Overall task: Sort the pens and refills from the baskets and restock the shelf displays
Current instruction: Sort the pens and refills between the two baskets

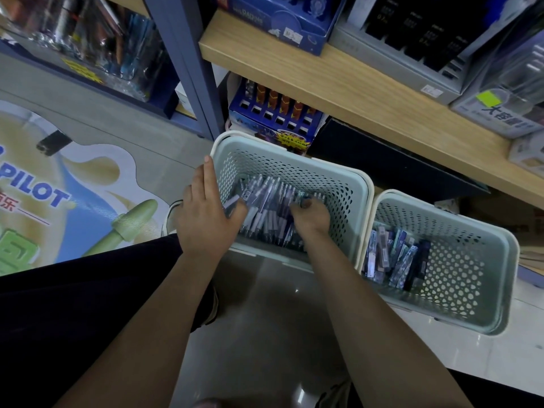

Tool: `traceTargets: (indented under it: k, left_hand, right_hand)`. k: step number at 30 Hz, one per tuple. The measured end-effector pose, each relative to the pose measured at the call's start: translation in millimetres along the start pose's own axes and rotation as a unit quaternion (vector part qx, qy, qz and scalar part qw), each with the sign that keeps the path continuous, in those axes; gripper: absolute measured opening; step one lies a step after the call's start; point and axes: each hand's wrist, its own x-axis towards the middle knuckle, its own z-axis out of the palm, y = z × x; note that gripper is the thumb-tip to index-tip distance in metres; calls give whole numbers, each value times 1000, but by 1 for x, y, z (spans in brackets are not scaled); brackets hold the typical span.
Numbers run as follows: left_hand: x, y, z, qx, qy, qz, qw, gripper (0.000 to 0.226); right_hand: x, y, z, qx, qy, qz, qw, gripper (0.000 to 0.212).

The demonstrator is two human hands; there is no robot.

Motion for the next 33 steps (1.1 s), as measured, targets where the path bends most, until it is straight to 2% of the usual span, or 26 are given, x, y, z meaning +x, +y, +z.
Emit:
traceTargets:
  k: [3, 9, 13, 17, 21, 26, 33]
  left_hand:
    - [-1, 0, 1, 0, 0, 0, 1000, 89]
    - [-1, 0, 2, 1, 8, 4, 1000, 89]
    - [0, 1, 2, 5, 12, 1, 1000, 90]
    - [1, 0, 2, 6, 14, -3, 1000, 90]
    - [0, 1, 2, 7, 14, -7, 1000, 90]
    - [0, 1, 1, 5, 18, -4, 1000, 89]
    - [1, 1, 2, 1, 25, -3, 1000, 89]
  right_hand:
    - [6, 10, -2, -10, -6, 33, 999, 41]
    - [0, 8, -3, 57, 7, 13, 998, 54]
    - [-1, 1, 1, 19, 9, 12, 1000, 60]
    - [-3, -13, 24, -41, 0, 35, 999, 79]
    - [-1, -12, 26, -10, 7, 40, 999, 82]
    - [2, -12, 23, 12, 8, 38, 999, 96]
    - [13, -6, 6, -24, 27, 21, 999, 59]
